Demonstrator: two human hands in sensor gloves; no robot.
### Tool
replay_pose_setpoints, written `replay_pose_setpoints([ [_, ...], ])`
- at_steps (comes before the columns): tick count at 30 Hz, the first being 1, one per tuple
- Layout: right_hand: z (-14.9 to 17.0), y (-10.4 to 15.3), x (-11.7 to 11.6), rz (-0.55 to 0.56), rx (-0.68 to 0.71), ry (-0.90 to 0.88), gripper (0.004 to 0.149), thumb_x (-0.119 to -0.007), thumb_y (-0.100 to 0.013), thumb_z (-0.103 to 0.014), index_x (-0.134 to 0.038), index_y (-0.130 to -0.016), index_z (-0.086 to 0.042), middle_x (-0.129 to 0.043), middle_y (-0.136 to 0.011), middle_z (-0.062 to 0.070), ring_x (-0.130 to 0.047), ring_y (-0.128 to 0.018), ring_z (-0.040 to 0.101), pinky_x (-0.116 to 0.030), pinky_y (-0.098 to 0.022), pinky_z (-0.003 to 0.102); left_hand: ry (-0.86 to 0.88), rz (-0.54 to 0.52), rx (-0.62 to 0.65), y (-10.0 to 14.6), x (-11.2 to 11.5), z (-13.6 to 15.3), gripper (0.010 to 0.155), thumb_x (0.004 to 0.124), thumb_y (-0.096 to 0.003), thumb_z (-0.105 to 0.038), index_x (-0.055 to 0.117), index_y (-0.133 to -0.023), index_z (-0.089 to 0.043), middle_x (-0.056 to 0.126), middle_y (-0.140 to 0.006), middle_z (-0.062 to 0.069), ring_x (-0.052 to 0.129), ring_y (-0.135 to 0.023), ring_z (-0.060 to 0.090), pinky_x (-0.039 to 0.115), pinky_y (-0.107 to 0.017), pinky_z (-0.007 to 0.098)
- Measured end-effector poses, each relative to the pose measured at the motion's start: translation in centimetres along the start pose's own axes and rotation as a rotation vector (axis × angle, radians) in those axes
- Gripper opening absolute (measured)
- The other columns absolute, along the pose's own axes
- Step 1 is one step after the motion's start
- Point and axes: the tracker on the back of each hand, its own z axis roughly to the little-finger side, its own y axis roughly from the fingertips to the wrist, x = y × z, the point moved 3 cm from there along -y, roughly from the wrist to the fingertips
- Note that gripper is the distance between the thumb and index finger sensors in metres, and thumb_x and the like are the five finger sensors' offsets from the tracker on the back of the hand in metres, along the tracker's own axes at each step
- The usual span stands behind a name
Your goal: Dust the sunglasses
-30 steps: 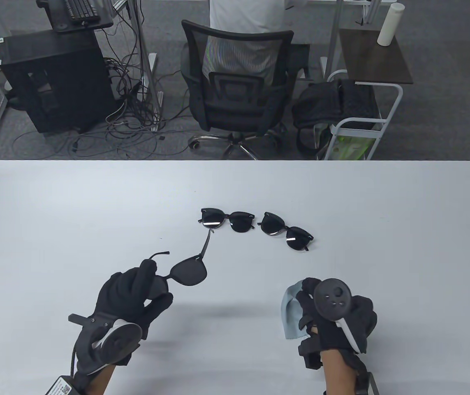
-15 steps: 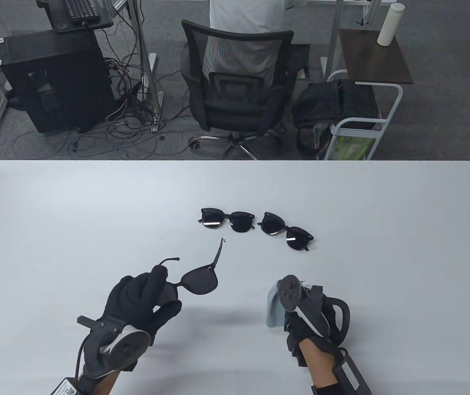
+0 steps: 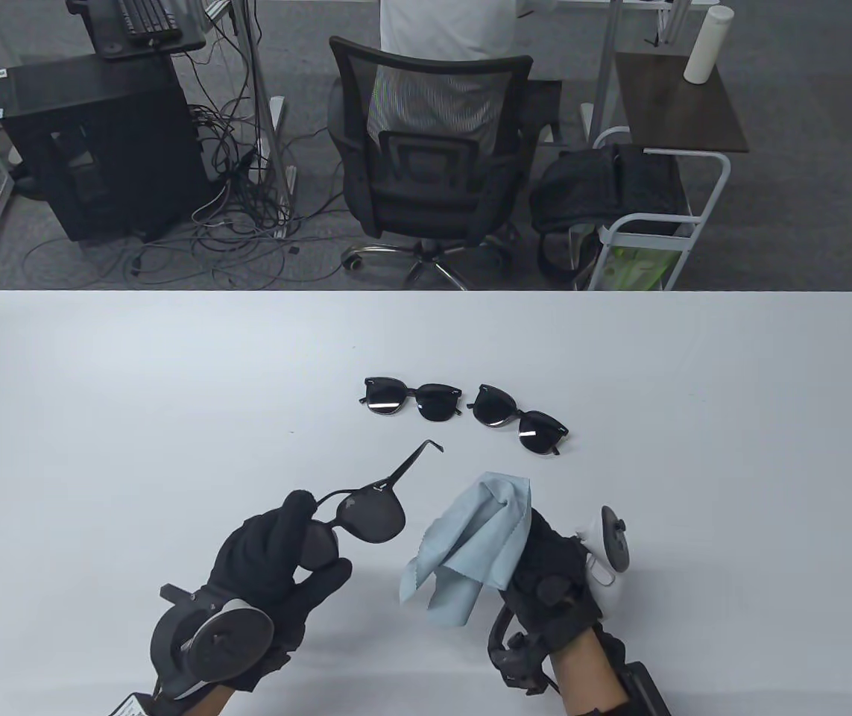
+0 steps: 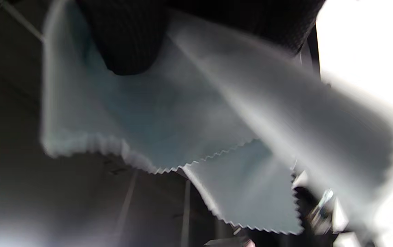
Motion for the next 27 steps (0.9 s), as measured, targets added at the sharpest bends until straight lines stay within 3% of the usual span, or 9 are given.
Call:
replay_pose_setpoints([
  [8,2.3,-0.3,-2.5,-0.058,-0.08,-0.006,0.059,-0.077,-0.047,-0.054,-0.059,-0.094,-0.024,-0.082,-0.091,-0.004,-0.087,-0.082,0.02,-0.071,-0.068,0.043,0.065,-0.021,0.03,0.4,-0.9,-1.2,0.093,0.078,-0.037,-0.073,0.043,-0.109,-0.025,0.072,-0.088,-0.003,0.097,-0.058,0.011,0.076,-0.062,0.045],
  [12,1.6,0.0,-3.6,-0.048,-0.031,0.146,0.072,-0.077,-0.046,-0.058,-0.047,-0.1,-0.02,-0.07,-0.099,0.0,-0.077,-0.091,0.023,-0.065,-0.072,0.045,0.033,-0.027,0.057,0.6,-0.8,-1.8,0.093,0.079,-0.0357,-0.074,0.048,-0.108,-0.025,0.076,-0.084,-0.005,0.098,-0.054,0.011,0.077,-0.061,0.045],
  [15,1.0,0.2,-5.1,-0.048,0.012,0.242,0.077,-0.079,-0.046,-0.058,-0.043,-0.101,-0.019,-0.066,-0.101,0.001,-0.074,-0.093,0.023,-0.063,-0.074,0.045,-0.086,-0.043,0.109,0.9,-0.4,-2.8,0.092,0.083,-0.0351,-0.071,0.049,-0.108,-0.026,0.077,-0.082,-0.004,0.098,-0.053,0.012,0.077,-0.06,0.046],
  [18,1.0,0.7,-6.3,0.028,0.013,0.347,0.068,-0.081,-0.048,-0.05,-0.046,-0.099,-0.02,-0.07,-0.098,-0.002,-0.078,-0.091,0.019,-0.066,-0.073,0.042,-0.2,-0.049,0.169,1.2,0.3,-4.0,0.092,0.085,-0.0351,-0.069,0.05,-0.108,-0.026,0.077,-0.082,-0.004,0.097,-0.054,0.013,0.077,-0.06,0.046],
  [20,1.1,1.0,-6.3,0.113,0.028,0.406,0.055,-0.083,-0.05,-0.043,-0.055,-0.094,-0.025,-0.08,-0.09,-0.009,-0.086,-0.084,0.013,-0.072,-0.071,0.037,-0.208,-0.045,0.186,1.3,0.6,-4.6,0.091,0.086,-0.0349,-0.068,0.048,-0.108,-0.028,0.076,-0.084,-0.003,0.097,-0.055,0.014,0.076,-0.061,0.047],
  [22,1.1,1.3,-5.9,0.174,0.024,0.453,0.05,-0.085,-0.048,-0.041,-0.061,-0.09,-0.027,-0.085,-0.085,-0.012,-0.091,-0.079,0.011,-0.075,-0.068,0.035,-0.25,-0.05,0.2,1.3,0.9,-4.9,0.091,0.086,-0.0349,-0.066,0.048,-0.108,-0.029,0.075,-0.084,-0.003,0.097,-0.056,0.015,0.076,-0.061,0.048],
  [27,0.8,1.3,-5.4,0.187,0.06,0.458,0.045,-0.091,-0.046,-0.041,-0.07,-0.084,-0.03,-0.091,-0.077,-0.012,-0.095,-0.073,0.011,-0.078,-0.066,0.035,-0.247,-0.038,0.202,1.3,1.3,-4.9,0.091,0.086,-0.0352,-0.067,0.045,-0.109,-0.032,0.075,-0.085,-0.003,0.097,-0.058,0.015,0.076,-0.062,0.047],
])
